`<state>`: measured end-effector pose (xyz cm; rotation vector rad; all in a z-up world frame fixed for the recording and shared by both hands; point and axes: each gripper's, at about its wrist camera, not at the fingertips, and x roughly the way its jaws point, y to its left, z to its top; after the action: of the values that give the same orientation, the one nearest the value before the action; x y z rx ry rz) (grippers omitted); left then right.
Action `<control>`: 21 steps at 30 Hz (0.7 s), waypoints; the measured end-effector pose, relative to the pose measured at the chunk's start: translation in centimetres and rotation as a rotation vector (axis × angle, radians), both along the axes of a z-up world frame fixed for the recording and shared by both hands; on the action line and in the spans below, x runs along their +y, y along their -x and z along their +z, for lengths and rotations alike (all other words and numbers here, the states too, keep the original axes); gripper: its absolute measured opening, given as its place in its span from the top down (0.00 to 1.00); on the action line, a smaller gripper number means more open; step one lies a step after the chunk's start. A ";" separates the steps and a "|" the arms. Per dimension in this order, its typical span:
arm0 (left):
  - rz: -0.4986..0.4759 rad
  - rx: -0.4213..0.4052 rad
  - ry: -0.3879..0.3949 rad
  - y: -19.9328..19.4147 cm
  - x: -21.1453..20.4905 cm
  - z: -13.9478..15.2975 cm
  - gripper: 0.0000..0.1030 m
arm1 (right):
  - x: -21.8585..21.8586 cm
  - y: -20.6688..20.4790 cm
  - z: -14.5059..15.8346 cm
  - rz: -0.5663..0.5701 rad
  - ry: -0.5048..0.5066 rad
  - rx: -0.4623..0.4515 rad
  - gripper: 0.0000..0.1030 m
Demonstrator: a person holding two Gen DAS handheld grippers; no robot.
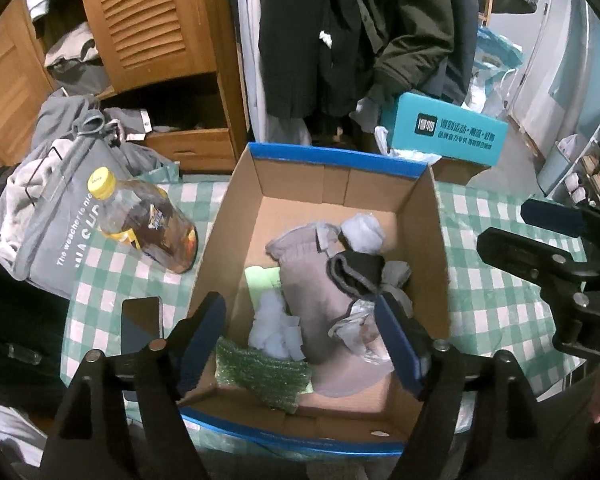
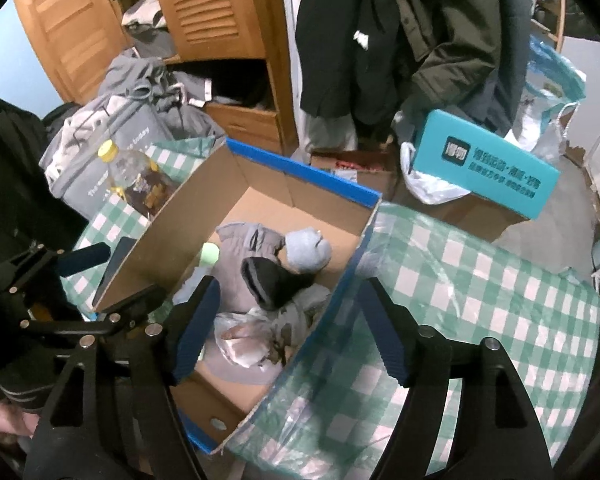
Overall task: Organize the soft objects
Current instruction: 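Withdraw both tools up from the shoebox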
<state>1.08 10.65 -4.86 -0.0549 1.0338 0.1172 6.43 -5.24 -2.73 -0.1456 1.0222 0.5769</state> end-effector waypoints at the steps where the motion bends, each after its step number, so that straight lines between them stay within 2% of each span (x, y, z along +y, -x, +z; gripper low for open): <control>1: 0.001 -0.004 0.002 0.1 -0.1 0.3 0.22 | -0.2 0.1 0.2 -0.003 -0.002 -0.004 0.28; 6: -0.005 -0.017 0.000 0.4 -0.9 1.2 0.19 | -1.5 0.8 1.3 -0.023 -0.011 -0.023 0.27; 8: -0.010 -0.027 -0.004 0.6 -1.4 1.7 0.13 | -1.9 1.0 1.5 -0.030 -0.017 -0.027 0.27; 11: -0.021 -0.047 -0.014 0.9 -2.1 2.6 0.12 | -2.8 1.5 2.0 -0.042 -0.024 -0.039 0.27; 17: -0.042 -0.074 -0.027 1.2 -3.4 3.8 0.02 | -4.4 2.4 3.2 -0.057 -0.040 -0.066 0.27; 21: -0.059 -0.084 -0.045 1.5 -4.3 4.3 0.02 | -5.4 3.1 3.9 -0.064 -0.040 -0.094 0.27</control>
<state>-0.38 6.30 -0.58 0.0112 0.9475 0.0833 3.37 -10.68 1.13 -0.1030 0.9201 0.5273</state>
